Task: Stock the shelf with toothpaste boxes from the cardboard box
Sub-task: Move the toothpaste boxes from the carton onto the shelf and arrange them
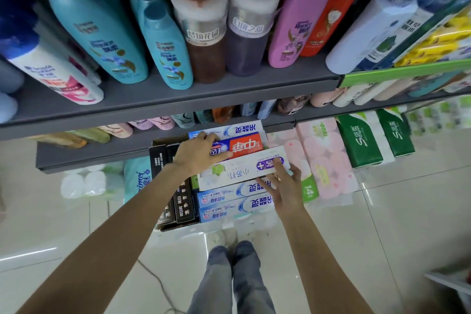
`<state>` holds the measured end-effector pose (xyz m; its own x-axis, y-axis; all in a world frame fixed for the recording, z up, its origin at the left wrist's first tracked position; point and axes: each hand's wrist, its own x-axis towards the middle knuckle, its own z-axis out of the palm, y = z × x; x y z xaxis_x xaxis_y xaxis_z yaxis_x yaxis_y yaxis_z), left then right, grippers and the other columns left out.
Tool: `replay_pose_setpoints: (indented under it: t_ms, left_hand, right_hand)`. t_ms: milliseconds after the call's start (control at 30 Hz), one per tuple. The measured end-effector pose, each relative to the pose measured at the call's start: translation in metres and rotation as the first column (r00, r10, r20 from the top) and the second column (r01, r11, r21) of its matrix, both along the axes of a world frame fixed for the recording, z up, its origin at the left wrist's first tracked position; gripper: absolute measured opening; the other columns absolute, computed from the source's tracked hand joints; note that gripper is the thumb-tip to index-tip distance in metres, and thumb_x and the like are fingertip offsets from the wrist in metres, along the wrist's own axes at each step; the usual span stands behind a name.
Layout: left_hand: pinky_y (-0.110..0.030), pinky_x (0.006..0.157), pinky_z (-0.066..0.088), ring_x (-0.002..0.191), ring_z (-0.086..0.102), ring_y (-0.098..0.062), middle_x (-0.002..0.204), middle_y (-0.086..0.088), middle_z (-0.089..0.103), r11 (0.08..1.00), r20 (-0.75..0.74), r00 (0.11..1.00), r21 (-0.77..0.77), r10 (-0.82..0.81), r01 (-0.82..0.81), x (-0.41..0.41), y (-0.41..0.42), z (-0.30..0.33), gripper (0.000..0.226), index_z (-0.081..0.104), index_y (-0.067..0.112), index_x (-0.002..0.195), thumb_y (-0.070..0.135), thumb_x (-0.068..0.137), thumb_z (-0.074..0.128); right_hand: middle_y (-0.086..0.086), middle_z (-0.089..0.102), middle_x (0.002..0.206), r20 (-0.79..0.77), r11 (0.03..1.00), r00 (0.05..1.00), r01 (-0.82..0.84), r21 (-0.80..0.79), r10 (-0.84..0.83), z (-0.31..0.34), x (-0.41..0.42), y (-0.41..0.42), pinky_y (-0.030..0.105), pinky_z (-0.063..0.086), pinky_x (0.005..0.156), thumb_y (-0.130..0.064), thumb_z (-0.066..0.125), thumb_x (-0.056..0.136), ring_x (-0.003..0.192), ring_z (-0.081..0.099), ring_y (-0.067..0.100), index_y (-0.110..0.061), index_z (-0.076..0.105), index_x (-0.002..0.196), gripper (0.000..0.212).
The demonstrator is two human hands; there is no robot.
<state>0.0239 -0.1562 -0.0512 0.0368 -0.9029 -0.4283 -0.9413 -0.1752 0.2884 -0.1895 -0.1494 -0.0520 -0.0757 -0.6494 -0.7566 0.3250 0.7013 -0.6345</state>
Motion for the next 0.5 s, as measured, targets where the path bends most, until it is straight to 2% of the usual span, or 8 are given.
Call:
replay_pose_setpoints:
  t_ms: [67, 133, 233, 300, 367, 433, 467, 500]
  left_hand:
    - [-0.031, 0.079, 0.048, 0.105, 0.059, -0.022, 0.128, -0.004, 0.050, 0.991, -0.080, 0.989, -0.034, 0.123, -0.126, 0.005, 0.014, 0.012, 0.071, 0.042, 0.023, 0.130, 0.069, 0.077, 0.051]
    - [-0.029, 0.082, 0.045, 0.105, 0.058, -0.018, 0.128, -0.003, 0.051, 0.968, -0.172, 0.958, -0.063, 0.231, -0.245, 0.011, 0.032, 0.031, 0.078, 0.041, 0.022, 0.129, 0.066, 0.069, 0.064]
    - [-0.024, 0.081, 0.043, 0.096, 0.056, -0.008, 0.118, 0.007, 0.053, 0.916, -0.395, 0.850, -0.052, 0.347, -0.398, 0.018, 0.060, 0.065, 0.078, 0.039, 0.025, 0.123, 0.056, 0.062, 0.076]
    - [-0.025, 0.082, 0.047, 0.091, 0.061, -0.005, 0.110, 0.016, 0.056, 0.882, -0.582, 0.712, 0.015, 0.391, -0.472, 0.020, 0.077, 0.092, 0.077, 0.036, 0.033, 0.116, 0.062, 0.058, 0.077]
    - [-0.028, 0.078, 0.052, 0.086, 0.066, -0.007, 0.108, 0.012, 0.061, 0.841, -0.709, 0.562, 0.082, 0.426, -0.535, 0.019, 0.092, 0.114, 0.076, 0.036, 0.037, 0.110, 0.069, 0.052, 0.074]
    - [-0.031, 0.066, 0.054, 0.072, 0.068, -0.014, 0.107, -0.002, 0.063, 0.796, -0.807, 0.404, 0.129, 0.431, -0.592, 0.016, 0.102, 0.136, 0.059, 0.038, 0.034, 0.105, 0.055, 0.065, 0.075]
    - [-0.030, 0.062, 0.055, 0.067, 0.068, -0.016, 0.105, -0.008, 0.063, 0.763, -0.847, 0.301, 0.174, 0.439, -0.623, 0.014, 0.106, 0.147, 0.051, 0.039, 0.029, 0.105, 0.043, 0.072, 0.075]
    - [-0.030, 0.061, 0.056, 0.065, 0.069, -0.017, 0.102, -0.011, 0.065, 0.733, -0.869, 0.211, 0.221, 0.447, -0.644, 0.011, 0.108, 0.158, 0.046, 0.043, 0.025, 0.106, 0.039, 0.074, 0.073]
  right_hand:
    - [0.010, 0.065, 0.102, 0.013, 0.998, 0.998, 0.064, -0.017, -0.063, 0.008, -0.003, 0.000, 0.041, 0.059, 0.075, -0.023, 0.063, 0.090, 0.094, 0.064, 0.024, -0.014, 0.039, 0.119, 0.039]
    - [0.008, 0.065, 0.100, 0.035, 0.991, 0.991, 0.129, -0.029, -0.128, 0.020, -0.010, -0.001, 0.035, 0.056, 0.071, -0.029, 0.063, 0.089, 0.099, 0.063, 0.025, -0.010, 0.050, 0.114, 0.035]
    - [0.001, 0.068, 0.085, 0.057, 0.987, 0.993, 0.111, -0.119, -0.105, 0.057, -0.014, -0.004, 0.028, 0.054, 0.068, -0.035, 0.062, 0.088, 0.082, 0.064, 0.017, -0.010, 0.064, 0.097, 0.026]
    - [-0.001, 0.067, 0.085, 0.063, 0.979, 0.997, 0.053, -0.196, -0.041, 0.081, -0.014, -0.004, 0.025, 0.054, 0.067, -0.038, 0.058, 0.090, 0.075, 0.063, 0.013, -0.012, 0.064, 0.102, 0.029]
    - [0.001, 0.068, 0.100, 0.038, 0.955, 0.998, -0.029, -0.294, 0.043, 0.105, -0.013, -0.001, 0.028, 0.055, 0.075, -0.042, 0.050, 0.094, 0.084, 0.065, 0.012, -0.018, 0.059, 0.115, 0.034]
    - [-0.002, 0.058, 0.128, -0.205, 0.880, 0.966, -0.234, -0.413, 0.161, 0.130, -0.011, 0.000, 0.031, 0.045, 0.097, -0.048, 0.038, 0.097, 0.108, 0.058, 0.012, -0.029, 0.049, 0.128, 0.038]
    - [-0.008, 0.049, 0.136, -0.354, 0.806, 0.914, -0.356, -0.473, 0.196, 0.144, -0.010, 0.001, 0.028, 0.035, 0.103, -0.048, 0.033, 0.099, 0.119, 0.049, 0.011, -0.032, 0.041, 0.135, 0.041]
    - [-0.011, 0.044, 0.135, -0.461, 0.736, 0.863, -0.447, -0.509, 0.205, 0.157, -0.010, -0.001, 0.023, 0.029, 0.102, -0.044, 0.031, 0.100, 0.123, 0.042, 0.010, -0.029, 0.036, 0.140, 0.043]
